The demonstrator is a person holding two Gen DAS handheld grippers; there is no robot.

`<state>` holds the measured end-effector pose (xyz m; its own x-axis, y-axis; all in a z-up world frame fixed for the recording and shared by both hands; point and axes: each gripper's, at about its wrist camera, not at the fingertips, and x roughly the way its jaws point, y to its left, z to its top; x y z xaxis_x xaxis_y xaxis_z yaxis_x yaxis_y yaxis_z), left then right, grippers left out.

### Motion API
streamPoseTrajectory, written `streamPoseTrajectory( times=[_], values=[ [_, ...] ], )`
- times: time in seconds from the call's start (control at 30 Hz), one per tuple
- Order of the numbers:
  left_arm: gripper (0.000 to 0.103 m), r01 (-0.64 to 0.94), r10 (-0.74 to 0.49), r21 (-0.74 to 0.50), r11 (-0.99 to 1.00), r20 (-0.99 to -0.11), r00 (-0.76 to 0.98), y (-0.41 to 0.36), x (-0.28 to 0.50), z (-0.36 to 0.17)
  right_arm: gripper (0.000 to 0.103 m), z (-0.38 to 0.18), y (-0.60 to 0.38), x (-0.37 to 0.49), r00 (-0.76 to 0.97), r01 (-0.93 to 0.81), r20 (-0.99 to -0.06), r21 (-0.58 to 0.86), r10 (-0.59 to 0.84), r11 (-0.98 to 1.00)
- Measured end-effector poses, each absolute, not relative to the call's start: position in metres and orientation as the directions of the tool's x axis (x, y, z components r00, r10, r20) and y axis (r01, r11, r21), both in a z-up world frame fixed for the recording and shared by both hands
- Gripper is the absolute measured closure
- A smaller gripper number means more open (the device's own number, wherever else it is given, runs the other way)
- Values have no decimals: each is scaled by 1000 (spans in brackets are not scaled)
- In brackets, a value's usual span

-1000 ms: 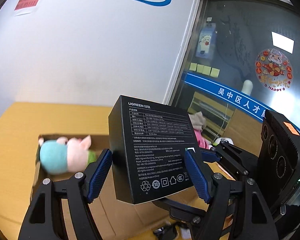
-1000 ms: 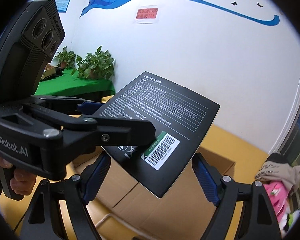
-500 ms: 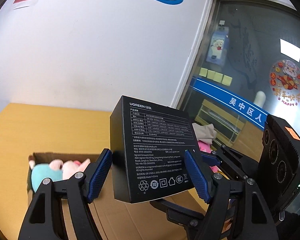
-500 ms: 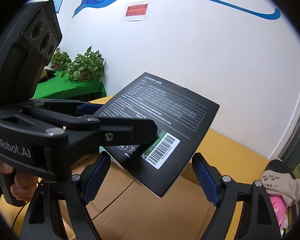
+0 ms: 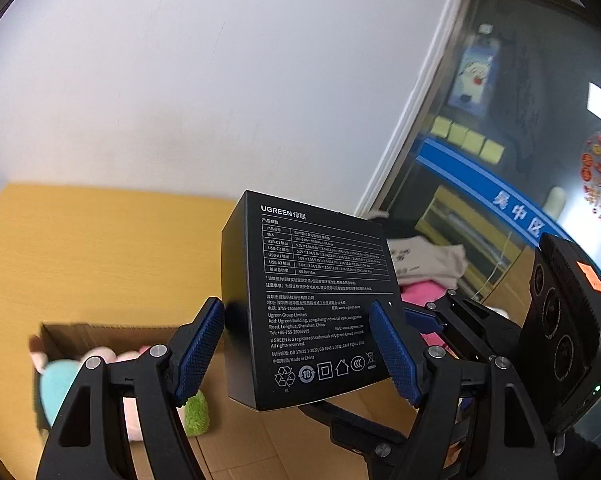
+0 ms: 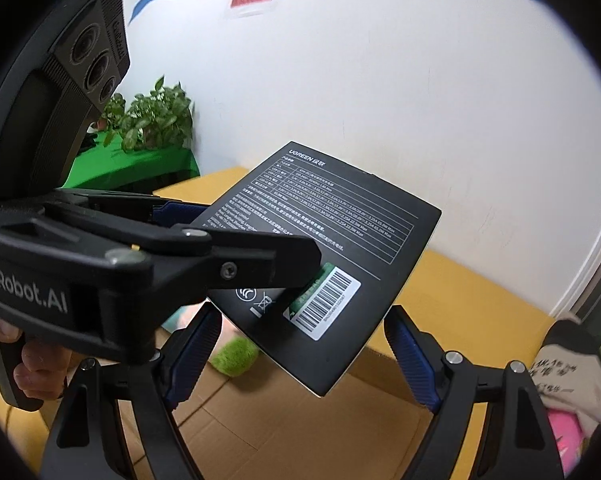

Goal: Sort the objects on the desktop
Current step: 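Carry the black UGREEN box with the left gripper over the cardboard box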

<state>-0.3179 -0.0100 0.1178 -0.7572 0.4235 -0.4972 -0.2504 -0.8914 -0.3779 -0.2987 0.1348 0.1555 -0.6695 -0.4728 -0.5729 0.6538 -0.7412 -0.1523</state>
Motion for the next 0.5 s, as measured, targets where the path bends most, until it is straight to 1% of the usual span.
streamPoseTrajectory(
  times=[0.2,0.33,0.5],
  values=[
    [25,-209,431,-403,-891,-604,-671,1,-347,61,20,100,143,-322,-595,661,-671,-96,-442,-744],
    [25,-172,435,-424,-889,-666,-607,6,-360,27,20,67,153,-339,-514,664,-745,-33,-425,-747],
    [26,-140,425,-420,-897,-728,-538,17,-372,-2,20,37,156,-360,-444,653,-818,-17,-365,-757]
  ],
)
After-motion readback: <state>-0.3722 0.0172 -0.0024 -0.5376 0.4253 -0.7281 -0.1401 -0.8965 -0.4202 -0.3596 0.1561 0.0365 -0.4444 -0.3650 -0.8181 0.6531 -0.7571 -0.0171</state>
